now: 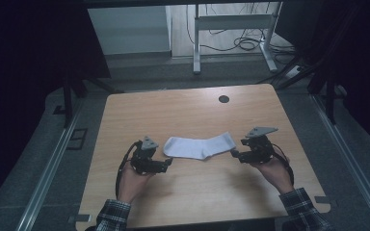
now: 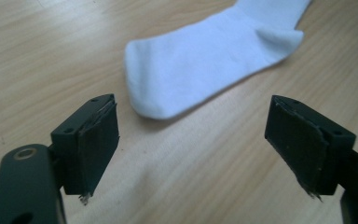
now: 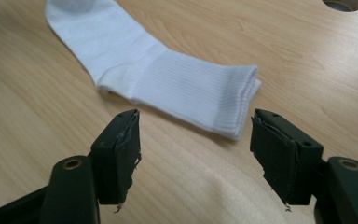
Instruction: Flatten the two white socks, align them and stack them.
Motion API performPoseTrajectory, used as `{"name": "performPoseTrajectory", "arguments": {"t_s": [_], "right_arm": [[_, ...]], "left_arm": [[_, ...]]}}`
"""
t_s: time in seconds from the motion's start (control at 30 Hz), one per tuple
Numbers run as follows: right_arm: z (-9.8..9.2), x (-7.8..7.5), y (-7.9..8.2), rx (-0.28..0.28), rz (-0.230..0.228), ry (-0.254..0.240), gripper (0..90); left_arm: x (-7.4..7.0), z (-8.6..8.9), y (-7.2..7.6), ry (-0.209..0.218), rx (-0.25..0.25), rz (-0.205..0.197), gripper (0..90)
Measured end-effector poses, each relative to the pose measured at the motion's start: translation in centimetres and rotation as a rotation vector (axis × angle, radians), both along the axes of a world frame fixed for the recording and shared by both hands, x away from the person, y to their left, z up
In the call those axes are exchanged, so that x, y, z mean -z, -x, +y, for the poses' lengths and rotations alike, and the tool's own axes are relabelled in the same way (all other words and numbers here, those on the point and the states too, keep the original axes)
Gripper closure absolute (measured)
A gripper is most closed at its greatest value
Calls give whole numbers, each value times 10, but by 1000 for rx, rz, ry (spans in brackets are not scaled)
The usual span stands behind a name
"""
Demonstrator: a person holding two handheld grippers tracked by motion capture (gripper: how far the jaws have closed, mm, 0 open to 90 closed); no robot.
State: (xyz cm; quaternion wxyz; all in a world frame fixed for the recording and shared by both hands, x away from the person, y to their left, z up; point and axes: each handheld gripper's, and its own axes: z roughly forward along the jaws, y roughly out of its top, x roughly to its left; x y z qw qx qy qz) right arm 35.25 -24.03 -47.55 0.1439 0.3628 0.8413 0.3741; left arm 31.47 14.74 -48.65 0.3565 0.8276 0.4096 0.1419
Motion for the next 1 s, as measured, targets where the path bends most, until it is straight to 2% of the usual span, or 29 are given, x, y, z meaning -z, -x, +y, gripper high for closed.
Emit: {"name": "performPoseTrajectory", "arguments": {"t_s": [0.2, 0.27, 0.53, 0.73, 0.9, 1.0], "right_arm": [[-7, 4, 11, -12, 6, -19, 291], [-9, 7, 14, -12, 15, -10, 279], [-19, 23, 23, -5, 42, -8, 239], [-20, 37, 27, -14, 61, 20, 213], [-17, 49, 29, -29, 76, 72, 177], [-15, 55, 30, -29, 69, 106, 149]], "left_arm": [[11, 7, 18, -14, 4, -8, 149], [17, 10, 22, -16, -1, -10, 141], [33, 18, 38, -27, -13, 13, 134], [41, 19, 48, -53, -20, 13, 126], [48, 19, 53, -62, -15, 32, 124], [51, 17, 54, -76, -13, 42, 119]]}}
